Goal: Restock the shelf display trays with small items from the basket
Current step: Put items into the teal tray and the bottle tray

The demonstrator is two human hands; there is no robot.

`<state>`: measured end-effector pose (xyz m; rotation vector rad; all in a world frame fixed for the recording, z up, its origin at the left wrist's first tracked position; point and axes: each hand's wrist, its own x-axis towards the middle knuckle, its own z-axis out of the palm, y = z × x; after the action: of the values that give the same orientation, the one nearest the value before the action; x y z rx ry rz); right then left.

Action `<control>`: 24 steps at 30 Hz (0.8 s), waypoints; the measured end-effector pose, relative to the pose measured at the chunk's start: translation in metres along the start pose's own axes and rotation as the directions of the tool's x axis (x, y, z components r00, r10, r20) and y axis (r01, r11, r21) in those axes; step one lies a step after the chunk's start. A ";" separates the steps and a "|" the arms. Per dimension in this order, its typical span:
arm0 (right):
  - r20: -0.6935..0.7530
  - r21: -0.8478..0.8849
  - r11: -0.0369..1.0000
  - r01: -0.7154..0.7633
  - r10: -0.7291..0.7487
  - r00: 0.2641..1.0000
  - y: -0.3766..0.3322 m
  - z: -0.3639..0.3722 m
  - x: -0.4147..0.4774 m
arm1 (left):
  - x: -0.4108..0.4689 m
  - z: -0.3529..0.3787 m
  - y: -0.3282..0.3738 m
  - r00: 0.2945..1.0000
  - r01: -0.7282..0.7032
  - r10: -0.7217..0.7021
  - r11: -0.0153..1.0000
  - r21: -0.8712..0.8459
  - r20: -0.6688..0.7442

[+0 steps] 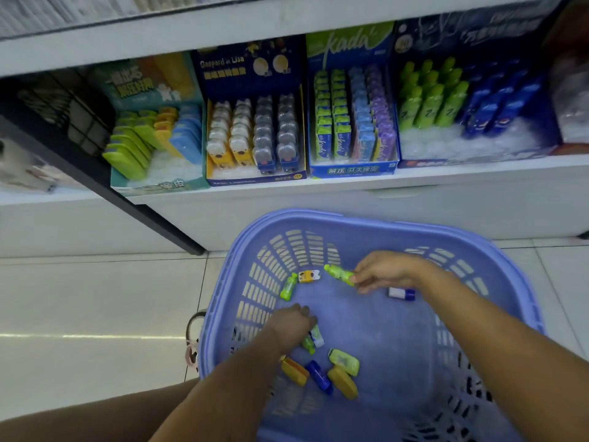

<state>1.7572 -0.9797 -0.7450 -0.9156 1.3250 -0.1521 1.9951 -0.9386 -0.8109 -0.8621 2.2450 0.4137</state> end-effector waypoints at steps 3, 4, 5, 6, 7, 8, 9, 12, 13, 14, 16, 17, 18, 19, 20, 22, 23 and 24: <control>0.054 0.073 0.997 0.014 -0.018 0.998 -0.005 -0.011 -0.026 | 0.005 -0.009 0.010 0.999 0.006 -0.005 0.999 -0.031 0.054; 0.054 0.086 0.996 0.025 -0.029 0.998 -0.007 -0.014 -0.033 | 0.005 -0.013 0.013 0.997 0.023 -0.020 0.999 -0.047 0.071; 0.048 0.111 0.993 0.036 -0.042 0.998 -0.009 -0.017 -0.039 | 0.007 -0.016 0.016 0.996 0.046 -0.040 0.997 -0.068 0.075; 0.046 0.145 0.988 0.047 -0.054 0.997 -0.010 -0.019 -0.044 | 0.007 -0.019 0.018 0.994 0.082 -0.072 0.990 -0.116 0.082; 0.053 0.182 0.982 0.055 -0.065 0.996 -0.011 -0.022 -0.049 | 0.008 -0.022 0.019 0.992 0.114 -0.102 0.973 -0.199 0.074; 0.061 0.207 0.976 0.063 -0.077 0.995 -0.012 -0.023 -0.054 | 0.007 -0.027 0.021 0.990 0.144 -0.138 0.938 -0.315 0.044; 0.074 0.224 0.972 0.072 -0.091 0.993 -0.013 -0.025 -0.059 | 0.006 -0.031 0.022 0.985 0.151 -0.171 0.879 -0.452 -0.002; 0.117 0.263 0.959 0.111 -0.145 0.983 -0.016 -0.030 -0.072 | -0.002 -0.055 0.025 0.971 0.089 -0.236 0.450 -0.889 -0.022; 0.128 0.278 0.951 0.135 -0.176 0.976 -0.019 -0.033 -0.077 | -0.007 -0.066 0.028 0.975 0.040 -0.223 0.157 -0.987 0.005; 0.141 0.292 0.942 0.163 -0.211 0.967 -0.022 -0.035 -0.082 | -0.012 -0.080 0.031 0.983 -0.003 -0.183 -0.146 -0.989 0.024; 0.161 0.322 0.920 0.222 -0.284 0.945 -0.031 -0.040 -0.094 | -0.026 -0.111 0.033 0.993 -0.094 -0.113 -0.573 -0.814 -0.035; 0.160 0.334 0.908 0.253 -0.319 0.934 -0.038 -0.043 -0.101 | -0.033 -0.127 0.033 0.990 -0.134 -0.112 -0.658 -0.741 -0.081; 0.152 0.339 0.897 0.285 -0.351 0.924 -0.044 -0.045 -0.107 | -0.039 -0.142 0.033 0.984 -0.178 -0.117 -0.680 -0.712 -0.134; 0.131 0.339 0.884 0.321 -0.383 0.915 -0.051 -0.047 -0.113 | -0.045 -0.158 0.034 0.973 -0.226 -0.130 -0.677 -0.701 -0.189; 0.104 0.340 0.867 0.363 -0.419 0.902 -0.057 -0.048 -0.120 | -0.054 -0.174 0.036 0.958 -0.280 -0.148 -0.660 -0.697 -0.245; 0.040 0.356 0.821 0.447 -0.491 0.870 -0.068 -0.051 -0.132 | -0.066 -0.200 0.043 0.910 -0.410 -0.211 -0.590 -0.695 -0.357; 0.014 0.361 0.803 0.475 -0.513 0.858 -0.073 -0.052 -0.138 | -0.071 -0.211 0.046 0.872 -0.487 -0.254 -0.535 -0.690 -0.418; -0.002 0.359 0.794 0.491 -0.526 0.851 -0.077 -0.053 -0.143 | -0.073 -0.220 0.050 0.825 -0.565 -0.303 -0.460 -0.685 -0.477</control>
<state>1.6998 -0.9726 -0.5843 -0.9412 0.8891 -0.7341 1.8939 -0.9788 -0.6006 -1.4894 1.6470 3.2058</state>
